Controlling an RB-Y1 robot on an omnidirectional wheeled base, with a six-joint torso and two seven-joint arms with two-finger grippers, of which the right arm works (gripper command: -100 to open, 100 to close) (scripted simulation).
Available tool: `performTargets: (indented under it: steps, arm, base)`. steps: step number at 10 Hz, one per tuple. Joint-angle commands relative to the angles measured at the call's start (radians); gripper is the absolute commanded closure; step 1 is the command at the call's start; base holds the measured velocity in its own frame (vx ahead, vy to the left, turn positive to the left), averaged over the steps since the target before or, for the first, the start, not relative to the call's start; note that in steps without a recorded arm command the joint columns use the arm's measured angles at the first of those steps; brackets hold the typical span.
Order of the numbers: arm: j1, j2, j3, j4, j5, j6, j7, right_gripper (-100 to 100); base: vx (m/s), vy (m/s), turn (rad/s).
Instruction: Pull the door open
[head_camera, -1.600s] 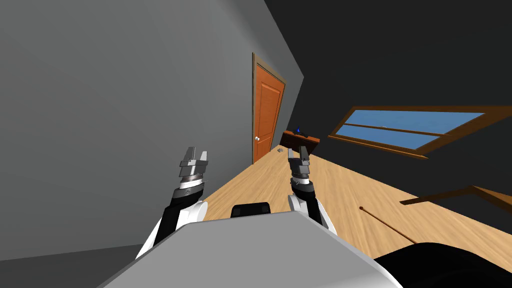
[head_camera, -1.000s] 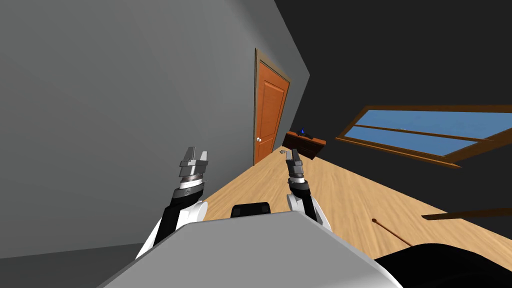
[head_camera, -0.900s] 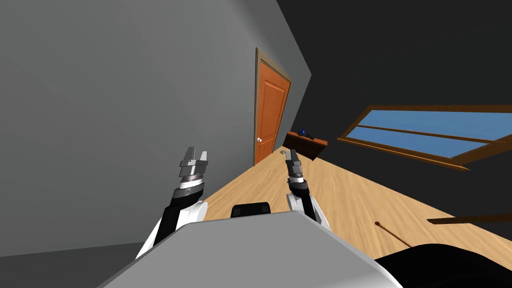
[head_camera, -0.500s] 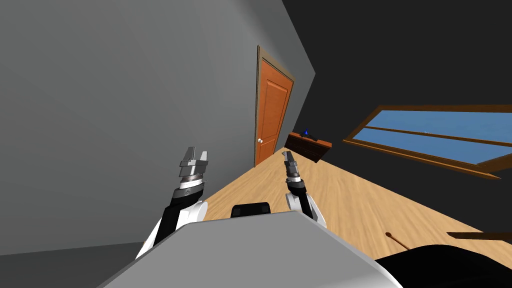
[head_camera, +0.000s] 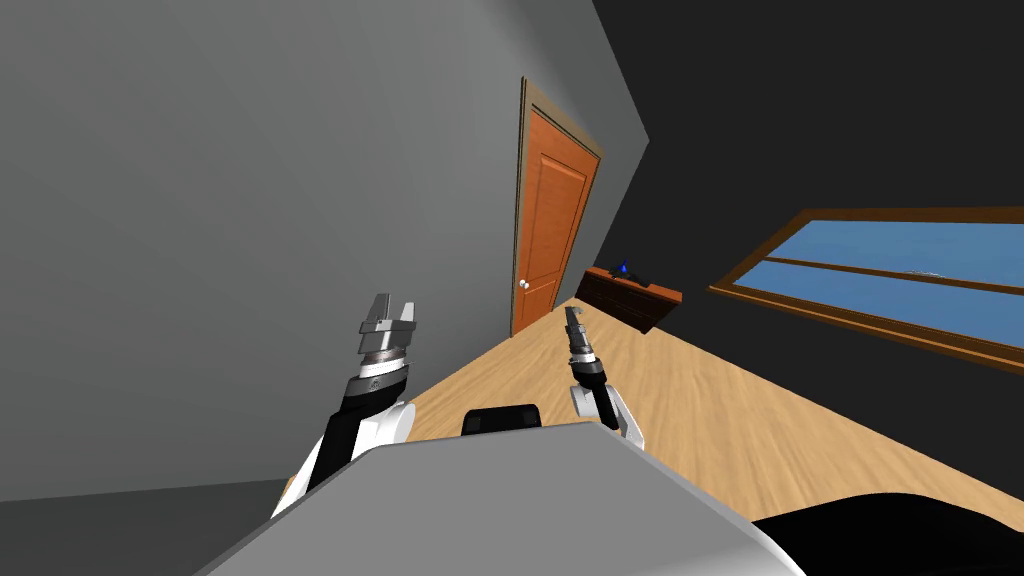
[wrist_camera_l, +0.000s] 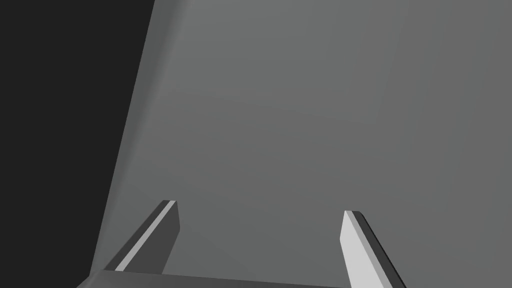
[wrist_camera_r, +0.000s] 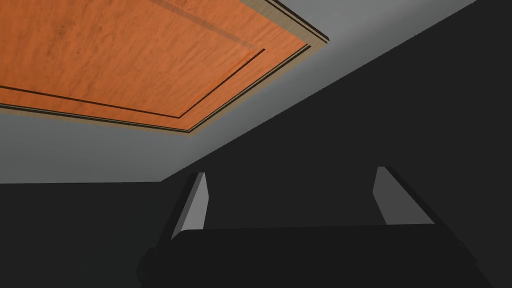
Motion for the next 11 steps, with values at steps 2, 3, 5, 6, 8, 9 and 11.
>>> performTargets:
  steps: [2, 3, 5, 6, 8, 9, 11]
  arm:
    - [-0.022, -0.003, -0.005, 0.067, 0.015, -0.013, 0.053, -100]
    - [-0.032, -0.006, -0.009, 0.094, 0.019, -0.017, 0.072, -100]
    - [-0.042, -0.008, -0.012, 0.121, 0.024, -0.022, 0.091, -100]
    - [-0.052, -0.011, -0.016, 0.148, 0.029, -0.026, 0.11, -100]
    - [-0.074, -0.016, -0.024, 0.205, 0.039, -0.036, 0.15, -100]
    - [-0.084, -0.018, -0.028, 0.233, 0.044, -0.041, 0.17, -100]
    - [-0.106, -0.023, -0.035, 0.29, 0.055, -0.05, 0.211, -100]
  base:
    - [0.084, -0.048, 0.083]
    - [0.089, -0.054, 0.083]
    - [0.075, -0.042, 0.067]
    - [0.04, -0.03, 0.048]
    - [0.074, -0.048, 0.108]
    - [0.084, -0.061, 0.091]
    - [0.097, -0.064, 0.1]
